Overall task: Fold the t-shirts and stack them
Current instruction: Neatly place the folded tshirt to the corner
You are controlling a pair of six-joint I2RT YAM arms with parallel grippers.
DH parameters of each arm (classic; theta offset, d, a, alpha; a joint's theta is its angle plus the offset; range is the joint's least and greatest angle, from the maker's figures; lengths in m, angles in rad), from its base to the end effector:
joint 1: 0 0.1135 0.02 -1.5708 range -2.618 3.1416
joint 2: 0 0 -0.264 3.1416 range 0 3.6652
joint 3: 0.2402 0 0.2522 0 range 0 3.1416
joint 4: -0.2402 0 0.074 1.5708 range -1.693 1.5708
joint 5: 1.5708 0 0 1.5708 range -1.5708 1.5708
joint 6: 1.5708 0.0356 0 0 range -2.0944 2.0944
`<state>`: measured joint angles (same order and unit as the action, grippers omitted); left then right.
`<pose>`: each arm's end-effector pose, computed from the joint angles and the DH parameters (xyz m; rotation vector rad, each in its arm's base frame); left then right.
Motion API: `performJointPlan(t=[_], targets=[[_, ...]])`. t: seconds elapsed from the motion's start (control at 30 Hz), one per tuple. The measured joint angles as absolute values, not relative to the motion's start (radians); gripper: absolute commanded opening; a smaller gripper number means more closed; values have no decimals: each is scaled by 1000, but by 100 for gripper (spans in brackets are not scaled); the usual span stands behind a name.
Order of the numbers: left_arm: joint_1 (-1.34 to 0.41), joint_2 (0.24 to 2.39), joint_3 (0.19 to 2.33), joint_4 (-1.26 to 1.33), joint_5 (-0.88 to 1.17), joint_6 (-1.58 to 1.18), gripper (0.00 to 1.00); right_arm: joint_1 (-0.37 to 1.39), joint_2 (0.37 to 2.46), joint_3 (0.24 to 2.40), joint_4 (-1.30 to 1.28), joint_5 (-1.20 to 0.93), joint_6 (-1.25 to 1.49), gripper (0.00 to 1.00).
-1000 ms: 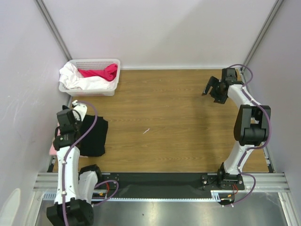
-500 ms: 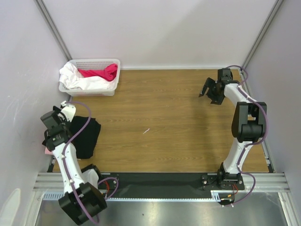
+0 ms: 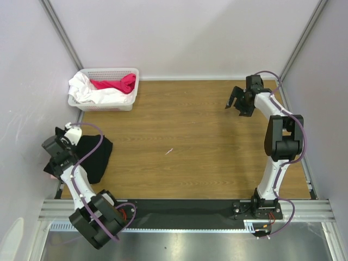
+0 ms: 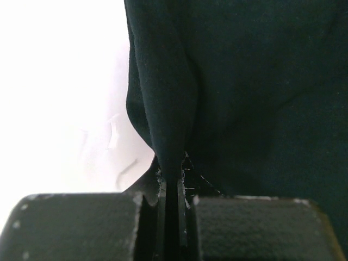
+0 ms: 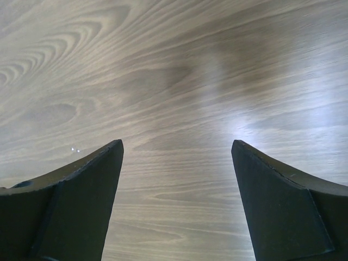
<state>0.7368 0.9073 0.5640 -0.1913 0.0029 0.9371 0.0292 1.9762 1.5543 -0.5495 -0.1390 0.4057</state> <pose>0.1501 0.1360 0.2397 0.2288 2.2578 0.9585 0.4335 0.0176 0.2203 0.4257 2.5293 0.3452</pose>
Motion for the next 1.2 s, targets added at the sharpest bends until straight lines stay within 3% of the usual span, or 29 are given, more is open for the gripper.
performJointPlan(t=[0.23, 0.3, 0.33, 0.37, 0.4, 0.47, 0.57, 0.7, 1.2], targets=[[744, 945, 462, -22, -14, 928, 1, 52, 1980, 1570, -573, -139, 398, 86], [751, 958, 446, 29, -23, 918, 16, 52, 1982, 1580, -575, -139, 398, 87], [753, 966, 442, 54, -29, 917, 29, 54, 1982, 1585, -575, -138, 398, 87], [754, 976, 440, 77, -34, 912, 48, 56, 1983, 1588, -575, -139, 398, 87], [756, 985, 440, 96, -40, 903, 52, 56, 1984, 1591, -576, -139, 398, 87], [759, 1007, 442, 133, -50, 885, 71, 58, 1987, 1597, -576, -139, 396, 87], [762, 1018, 459, 144, -56, 844, 87, 64, 1988, 1599, -578, -139, 392, 87], [762, 993, 514, 110, -44, 777, 93, 67, 1988, 1599, -579, -139, 391, 87], [642, 769, 781, -272, 205, 213, 95, 60, 1972, 1649, -563, -153, 383, 90]])
